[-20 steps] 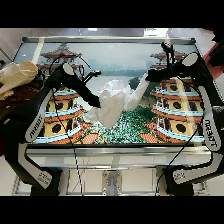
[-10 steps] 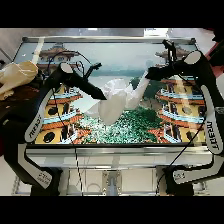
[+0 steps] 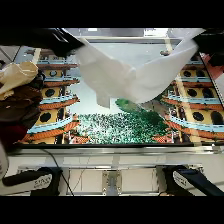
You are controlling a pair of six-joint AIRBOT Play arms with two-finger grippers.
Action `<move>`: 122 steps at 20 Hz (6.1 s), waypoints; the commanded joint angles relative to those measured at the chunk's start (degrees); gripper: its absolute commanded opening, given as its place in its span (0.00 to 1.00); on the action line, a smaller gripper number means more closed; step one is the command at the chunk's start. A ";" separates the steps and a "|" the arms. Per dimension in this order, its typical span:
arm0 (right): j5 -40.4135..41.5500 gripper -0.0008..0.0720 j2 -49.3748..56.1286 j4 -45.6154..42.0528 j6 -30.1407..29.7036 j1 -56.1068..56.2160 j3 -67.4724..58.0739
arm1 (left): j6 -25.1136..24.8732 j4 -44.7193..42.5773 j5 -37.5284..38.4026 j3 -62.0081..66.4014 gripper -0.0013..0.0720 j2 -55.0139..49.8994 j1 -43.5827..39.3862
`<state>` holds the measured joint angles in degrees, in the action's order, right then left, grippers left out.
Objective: Fold the shirts.
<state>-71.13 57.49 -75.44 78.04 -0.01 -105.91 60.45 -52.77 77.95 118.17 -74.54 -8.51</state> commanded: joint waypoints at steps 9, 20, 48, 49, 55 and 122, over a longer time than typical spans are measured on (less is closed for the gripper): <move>5.49 0.04 -1.31 -3.76 0.66 0.00 7.76 | 21.97 -46.66 1.05 -11.85 0.03 3.91 0.61; 41.35 0.09 33.86 5.77 9.03 0.11 25.68 | 33.03 -46.34 -31.71 -19.32 0.98 -24.35 0.68; 12.96 0.67 -2.51 43.91 1.99 -20.28 93.96 | 14.23 -2.51 -14.53 -58.64 0.68 11.17 35.56; 13.79 0.67 -2.51 45.03 1.66 -20.31 95.30 | 14.21 -2.21 -14.21 -58.64 0.68 11.17 35.56; 26.03 0.67 -2.49 53.75 -0.59 -20.28 97.48 | 13.25 -0.39 -13.84 -58.64 0.68 11.17 35.56; 8.83 0.04 -1.18 33.46 -11.87 -23.76 33.86 | 6.32 -7.21 -2.45 -25.86 0.03 0.39 16.70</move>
<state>-66.37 49.91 -31.90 66.89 -34.00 -79.20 64.62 -47.62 74.24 94.76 -63.94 18.79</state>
